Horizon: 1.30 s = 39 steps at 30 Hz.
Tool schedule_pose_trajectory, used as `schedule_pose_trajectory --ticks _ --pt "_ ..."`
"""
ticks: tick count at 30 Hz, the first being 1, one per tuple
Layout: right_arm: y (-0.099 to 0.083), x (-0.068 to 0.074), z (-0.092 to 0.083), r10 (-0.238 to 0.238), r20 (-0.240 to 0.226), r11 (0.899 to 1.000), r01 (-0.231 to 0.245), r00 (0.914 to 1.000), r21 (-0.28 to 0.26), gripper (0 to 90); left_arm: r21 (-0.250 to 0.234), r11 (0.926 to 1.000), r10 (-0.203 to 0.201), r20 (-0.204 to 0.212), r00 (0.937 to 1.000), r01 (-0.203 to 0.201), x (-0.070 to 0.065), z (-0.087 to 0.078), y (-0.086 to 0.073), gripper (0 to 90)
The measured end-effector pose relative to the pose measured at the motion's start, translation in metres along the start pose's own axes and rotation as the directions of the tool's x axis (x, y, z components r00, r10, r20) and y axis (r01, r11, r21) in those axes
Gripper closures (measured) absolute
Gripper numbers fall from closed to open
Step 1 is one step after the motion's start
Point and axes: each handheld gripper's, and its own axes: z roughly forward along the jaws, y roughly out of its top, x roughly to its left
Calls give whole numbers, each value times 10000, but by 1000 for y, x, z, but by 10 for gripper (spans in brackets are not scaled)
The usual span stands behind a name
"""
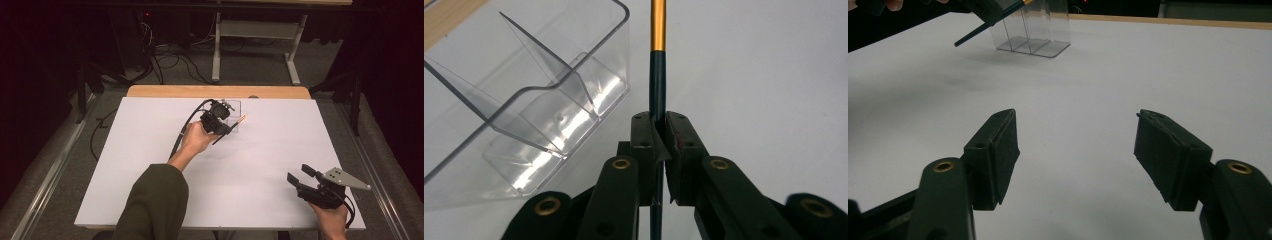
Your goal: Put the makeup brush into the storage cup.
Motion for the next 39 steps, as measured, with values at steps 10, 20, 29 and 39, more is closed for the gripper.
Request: schedule_pose_trajectory --ticks 10,20,29,39 --pt "0 0 0 -29 -22 10000 29 10000 -5 359 -383 9992 -79 -78 9999 76 2 -5 1 834" --pt "0 0 0 -12 -11 10000 12 10000 -17 359 -855 9959 -315 -151 9994 300 8 -10 2 834" --pt "-1 -1 -3 -31 64 10000 31 10000 -53 359 -1437 9881 -577 -145 9982 550 14 -11 6 834" --pt "-3 -2 -6 67 172 10000 -67 9998 -17 359 -1876 9807 -608 -292 9977 542 19 -16 10 834"
